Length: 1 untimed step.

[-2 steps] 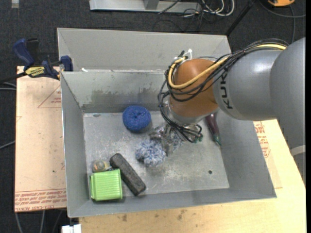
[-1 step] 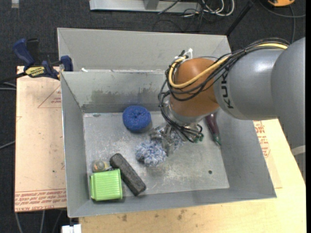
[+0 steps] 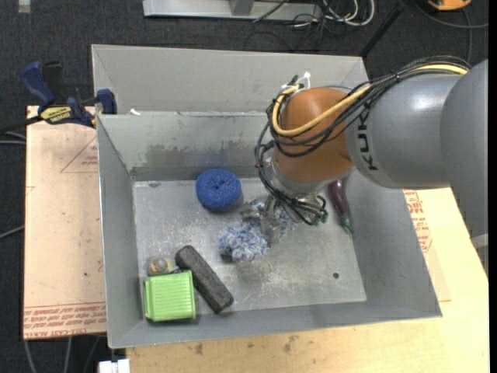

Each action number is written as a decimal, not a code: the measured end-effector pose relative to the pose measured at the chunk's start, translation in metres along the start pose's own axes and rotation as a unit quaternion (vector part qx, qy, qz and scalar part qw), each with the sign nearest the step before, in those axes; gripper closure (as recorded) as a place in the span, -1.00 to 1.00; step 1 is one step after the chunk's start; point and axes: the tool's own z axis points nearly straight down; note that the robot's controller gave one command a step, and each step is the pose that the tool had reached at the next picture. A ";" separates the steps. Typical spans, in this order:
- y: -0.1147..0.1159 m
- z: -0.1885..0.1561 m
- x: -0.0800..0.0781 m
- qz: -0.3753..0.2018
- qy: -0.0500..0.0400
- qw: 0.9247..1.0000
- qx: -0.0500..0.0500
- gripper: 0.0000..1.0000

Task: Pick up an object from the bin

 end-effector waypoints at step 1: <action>0.000 -0.010 0.000 0.000 0.000 1.000 0.000 1.00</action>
Offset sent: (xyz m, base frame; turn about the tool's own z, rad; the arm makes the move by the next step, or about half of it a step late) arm -0.0002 0.0002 0.0146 0.0000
